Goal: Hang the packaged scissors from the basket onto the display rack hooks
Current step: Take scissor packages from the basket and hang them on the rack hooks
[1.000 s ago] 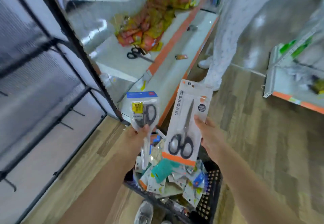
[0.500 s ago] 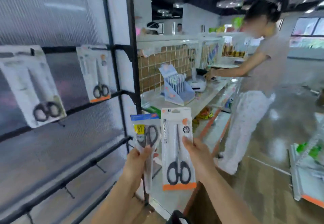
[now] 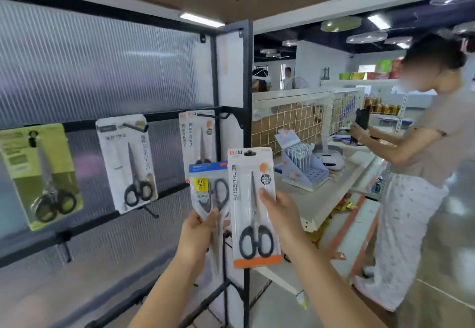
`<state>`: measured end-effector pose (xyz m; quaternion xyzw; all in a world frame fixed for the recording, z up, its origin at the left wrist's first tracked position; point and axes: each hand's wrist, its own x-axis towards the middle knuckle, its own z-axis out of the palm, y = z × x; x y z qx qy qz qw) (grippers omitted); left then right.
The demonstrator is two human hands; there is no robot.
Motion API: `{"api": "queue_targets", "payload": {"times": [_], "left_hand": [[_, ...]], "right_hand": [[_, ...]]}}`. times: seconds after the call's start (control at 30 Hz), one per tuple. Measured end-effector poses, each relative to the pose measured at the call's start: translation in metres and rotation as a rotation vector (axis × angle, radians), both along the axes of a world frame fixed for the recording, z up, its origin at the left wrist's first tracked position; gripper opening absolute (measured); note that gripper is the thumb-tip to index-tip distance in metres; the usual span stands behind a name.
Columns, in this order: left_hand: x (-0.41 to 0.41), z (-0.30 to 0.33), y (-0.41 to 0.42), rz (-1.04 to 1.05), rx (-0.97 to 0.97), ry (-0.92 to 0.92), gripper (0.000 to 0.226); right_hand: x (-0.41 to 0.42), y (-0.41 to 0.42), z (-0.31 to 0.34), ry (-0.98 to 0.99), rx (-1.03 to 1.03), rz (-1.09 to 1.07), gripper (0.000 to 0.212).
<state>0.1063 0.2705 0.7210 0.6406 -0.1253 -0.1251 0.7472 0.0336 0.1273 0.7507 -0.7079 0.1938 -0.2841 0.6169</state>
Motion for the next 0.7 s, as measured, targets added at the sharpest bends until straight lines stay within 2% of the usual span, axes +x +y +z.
{"api": "queue_targets", "payload": {"times": [0.07, 0.17, 0.4, 0.7], "left_hand": [[0.005, 0.005, 0.002, -0.006, -0.026, 0.017, 0.021], [0.015, 0.013, 0.001, 0.044, -0.024, -0.016, 0.021], [0.03, 0.039, -0.013, 0.131, -0.083, -0.048, 0.02], [0.046, 0.053, -0.032, 0.233, -0.097, -0.097, 0.014]], "right_hand": [[0.011, -0.002, 0.007, -0.001, 0.001, 0.01, 0.027], [0.028, -0.009, 0.017, -0.017, -0.011, 0.043, 0.015], [0.061, -0.036, 0.047, -0.028, -0.031, 0.074, 0.042], [0.102, -0.061, 0.067, -0.047, -0.034, 0.199, 0.035]]}}
